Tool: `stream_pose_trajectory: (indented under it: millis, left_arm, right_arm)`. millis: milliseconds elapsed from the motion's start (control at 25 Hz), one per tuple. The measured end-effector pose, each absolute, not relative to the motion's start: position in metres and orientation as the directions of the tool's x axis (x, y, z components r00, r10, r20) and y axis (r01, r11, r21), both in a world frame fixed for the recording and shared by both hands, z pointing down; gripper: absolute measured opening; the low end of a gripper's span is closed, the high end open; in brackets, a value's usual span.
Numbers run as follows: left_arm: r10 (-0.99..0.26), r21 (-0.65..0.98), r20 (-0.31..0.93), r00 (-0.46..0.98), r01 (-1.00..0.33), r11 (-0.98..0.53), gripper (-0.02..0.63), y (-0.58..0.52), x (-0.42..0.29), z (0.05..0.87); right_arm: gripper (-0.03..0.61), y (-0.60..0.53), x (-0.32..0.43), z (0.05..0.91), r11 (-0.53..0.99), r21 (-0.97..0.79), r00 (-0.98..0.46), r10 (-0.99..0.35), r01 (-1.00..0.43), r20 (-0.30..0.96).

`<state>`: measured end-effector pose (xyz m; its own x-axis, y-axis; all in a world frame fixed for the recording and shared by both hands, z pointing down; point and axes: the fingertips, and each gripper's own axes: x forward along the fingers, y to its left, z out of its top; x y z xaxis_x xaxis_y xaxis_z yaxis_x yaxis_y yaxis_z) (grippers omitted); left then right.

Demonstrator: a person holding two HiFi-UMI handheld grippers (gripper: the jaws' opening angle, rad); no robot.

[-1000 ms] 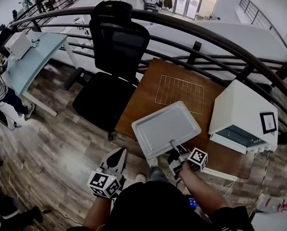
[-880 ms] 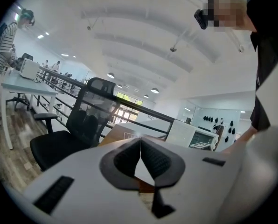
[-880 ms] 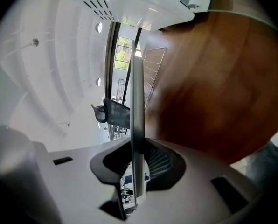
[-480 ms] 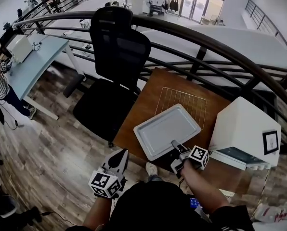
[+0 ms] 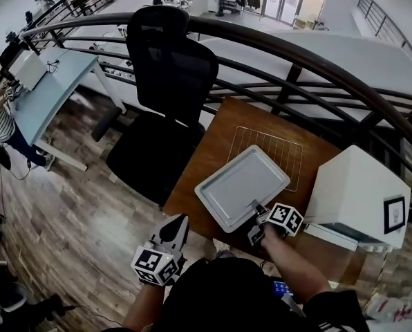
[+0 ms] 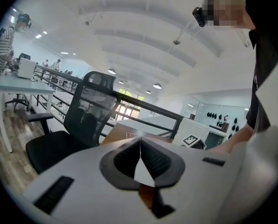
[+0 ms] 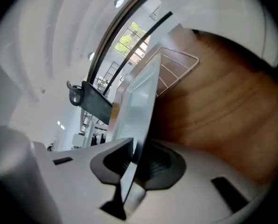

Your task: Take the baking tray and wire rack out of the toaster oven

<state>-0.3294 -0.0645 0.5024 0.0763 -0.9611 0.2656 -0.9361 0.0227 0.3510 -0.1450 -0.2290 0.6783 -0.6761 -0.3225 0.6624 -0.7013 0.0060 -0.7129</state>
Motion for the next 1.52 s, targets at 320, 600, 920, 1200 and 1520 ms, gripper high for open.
stream_pose_trajectory:
  millis: [320, 600, 920, 1200, 1520]
  left_arm:
    - [-0.961, 0.368, 0.272, 0.038, -0.928, 0.067, 0.012, -0.052, -0.344, 0.508]
    - [-0.97, 0.362, 0.242, 0.023, -0.93, 0.068, 0.012, -0.043, -0.35, 0.5]
    - [-0.978, 0.328, 0.209, 0.018, -0.943, 0.052, 0.012, -0.029, -0.355, 0.487]
    - [-0.987, 0.295, 0.159, 0.006, -0.955, 0.041, 0.012, -0.01, -0.362, 0.464]
    - [-0.992, 0.281, 0.102, 0.081, -0.958, -0.049, 0.012, 0.024, -0.335, 0.444]
  right_arm:
    - [0.25, -0.246, -0.14, 0.677, 0.208, -0.46, -0.505, -0.381, -0.863, 0.774]
    - [0.253, -0.255, -0.134, 0.652, 0.282, -0.379, -0.472, -0.48, -0.881, 0.74]
    - [0.138, -0.238, -0.149, 0.612, 0.367, -0.414, -0.553, -0.527, -0.833, 0.645]
    - [0.009, -0.215, -0.148, 0.564, 0.466, -0.381, -0.601, -0.582, -0.798, 0.547]
    - [-0.003, -0.144, -0.138, 0.508, 0.564, -0.4, -0.691, -0.611, -0.722, 0.387]
